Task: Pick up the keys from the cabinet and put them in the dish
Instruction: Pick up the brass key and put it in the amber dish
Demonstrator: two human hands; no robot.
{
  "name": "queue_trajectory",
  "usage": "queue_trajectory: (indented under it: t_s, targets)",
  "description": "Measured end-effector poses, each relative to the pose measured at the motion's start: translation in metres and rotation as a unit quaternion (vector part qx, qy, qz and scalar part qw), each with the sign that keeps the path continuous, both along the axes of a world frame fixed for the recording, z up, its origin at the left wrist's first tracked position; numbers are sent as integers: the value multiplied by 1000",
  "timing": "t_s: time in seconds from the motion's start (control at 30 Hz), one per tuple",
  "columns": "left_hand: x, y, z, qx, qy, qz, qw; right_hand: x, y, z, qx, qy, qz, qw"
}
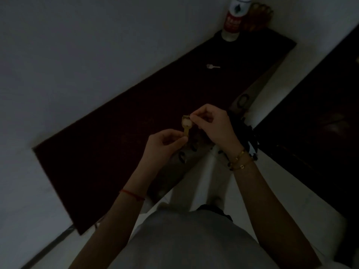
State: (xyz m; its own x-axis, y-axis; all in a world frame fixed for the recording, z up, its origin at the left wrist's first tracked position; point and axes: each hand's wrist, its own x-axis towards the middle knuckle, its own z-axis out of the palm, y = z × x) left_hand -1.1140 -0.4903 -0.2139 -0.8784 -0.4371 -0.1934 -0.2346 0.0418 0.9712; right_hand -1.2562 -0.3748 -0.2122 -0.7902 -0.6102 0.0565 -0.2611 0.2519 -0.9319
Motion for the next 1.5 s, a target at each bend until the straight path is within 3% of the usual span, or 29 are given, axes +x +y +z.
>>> queue_trajectory:
  t_s: [0.23,0.7,1.07,1.5]
  targets:
    - [-77,72,6,-26,4,-37,999,-65,83,9,-5,-7,-46,999]
    - [-199,187,11,20,4,-61,998,-180,203,8,-15,-36,-78,996]
    - [-300,188,8,25,0,-66,997,-277,203,-5,-27,-45,-89,995]
    - [-450,123,9,14,-3,-36,999,-434,134,7,-37,-36,-57,997]
